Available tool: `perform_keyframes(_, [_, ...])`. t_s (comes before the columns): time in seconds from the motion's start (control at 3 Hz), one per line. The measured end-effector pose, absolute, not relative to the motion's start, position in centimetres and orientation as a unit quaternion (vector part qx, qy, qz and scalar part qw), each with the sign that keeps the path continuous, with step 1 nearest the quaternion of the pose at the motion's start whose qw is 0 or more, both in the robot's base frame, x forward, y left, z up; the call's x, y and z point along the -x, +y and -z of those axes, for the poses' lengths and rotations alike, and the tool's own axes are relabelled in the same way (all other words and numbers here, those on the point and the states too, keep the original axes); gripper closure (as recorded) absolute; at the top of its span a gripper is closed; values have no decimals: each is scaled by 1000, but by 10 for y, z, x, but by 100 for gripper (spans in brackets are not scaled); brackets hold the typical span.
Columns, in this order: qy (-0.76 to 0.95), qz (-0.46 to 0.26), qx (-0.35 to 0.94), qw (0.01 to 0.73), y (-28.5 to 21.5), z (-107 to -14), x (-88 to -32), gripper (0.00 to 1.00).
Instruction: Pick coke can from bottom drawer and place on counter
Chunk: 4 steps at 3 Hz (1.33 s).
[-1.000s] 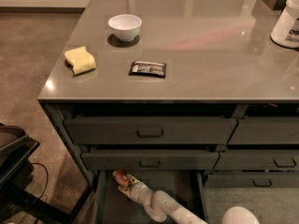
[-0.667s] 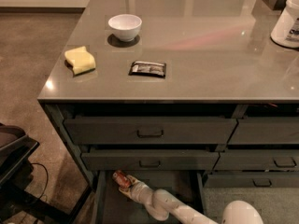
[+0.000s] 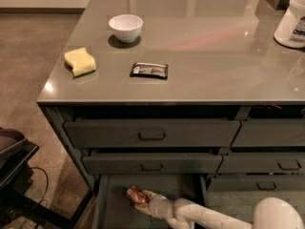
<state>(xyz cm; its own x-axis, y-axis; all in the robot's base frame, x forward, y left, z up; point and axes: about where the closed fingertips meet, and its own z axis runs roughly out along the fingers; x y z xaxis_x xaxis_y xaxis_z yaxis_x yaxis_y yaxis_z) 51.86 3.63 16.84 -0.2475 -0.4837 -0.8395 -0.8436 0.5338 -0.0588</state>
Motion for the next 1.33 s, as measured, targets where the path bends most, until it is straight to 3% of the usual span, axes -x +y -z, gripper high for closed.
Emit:
perform_keyframes(0.67, [756, -221, 447, 424, 46, -172, -499, 100])
perform_keyframes(1.0, [738, -228, 484, 411, 24, -192, -487, 100])
perform_keyframes(1.33, [727, -234, 515, 390, -37, -237, -458, 100])
